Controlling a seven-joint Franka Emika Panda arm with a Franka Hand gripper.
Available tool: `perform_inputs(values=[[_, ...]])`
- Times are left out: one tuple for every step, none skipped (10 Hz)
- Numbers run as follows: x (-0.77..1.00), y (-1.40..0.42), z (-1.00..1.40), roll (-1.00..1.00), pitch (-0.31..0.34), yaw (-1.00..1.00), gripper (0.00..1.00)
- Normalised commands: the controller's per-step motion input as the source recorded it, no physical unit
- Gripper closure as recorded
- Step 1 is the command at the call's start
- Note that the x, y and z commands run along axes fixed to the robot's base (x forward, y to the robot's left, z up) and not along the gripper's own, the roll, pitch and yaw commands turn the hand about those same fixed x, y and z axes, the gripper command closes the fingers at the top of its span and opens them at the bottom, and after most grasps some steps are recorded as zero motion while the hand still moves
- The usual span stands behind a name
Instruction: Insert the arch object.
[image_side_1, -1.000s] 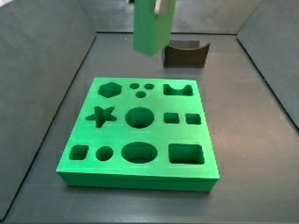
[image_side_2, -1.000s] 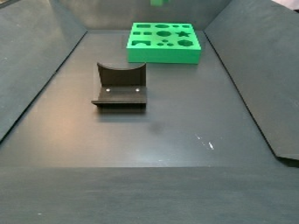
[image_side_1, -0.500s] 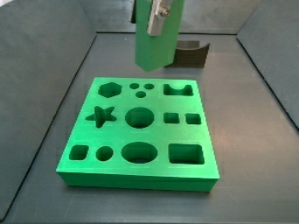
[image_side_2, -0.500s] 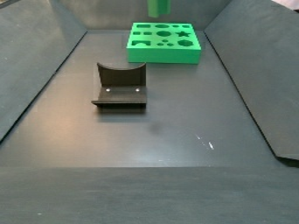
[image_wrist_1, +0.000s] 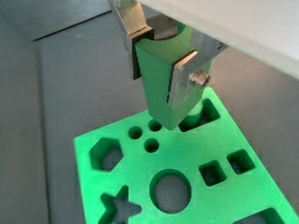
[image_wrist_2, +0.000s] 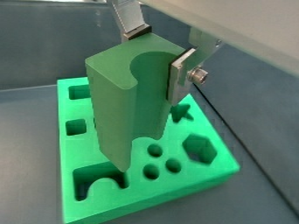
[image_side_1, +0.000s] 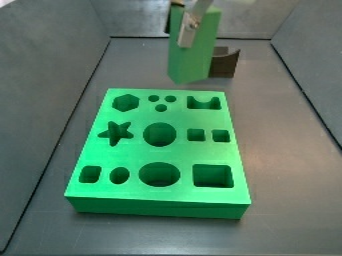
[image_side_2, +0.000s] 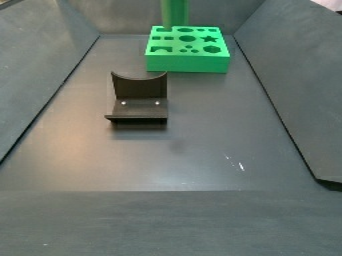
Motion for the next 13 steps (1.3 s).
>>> perform_inputs(values=[[0.07,0.00,-0.27,-0.08,0.000,-0.99,1.00],[0.00,0.00,-0.28,-0.05,0.000,-1.00,1.00],[0.00,0.00,-0.28,-0.05,0.000,-1.00,1.00],[0.00,0.00,-0.28,-0.05,0.000,-1.00,1.00],[0.00,0.00,-0.28,-0.05,0.000,-1.00,1.00],[0.16,0.00,-0.09,-0.13,-0.001,-0.89,1.00],[0.00,0.01,0.00,0.00,0.000,-0.23,1.00],[-0.04,0.07,-0.01,0.01,0.000,0.00,1.00],[0.37,0.22,-0.28,0.09,0.051,0.00,1.00],[0.61,0.17,-0.39,0.07,0.066,0.00,1.00],[0.79,0.06,-0.43,0.05,0.090,0.00,1.00],[0.71,0.00,-0.37,0.01,0.067,-0.13,1.00],[0.36,0.00,-0.33,0.00,0.019,-0.15,1.00]])
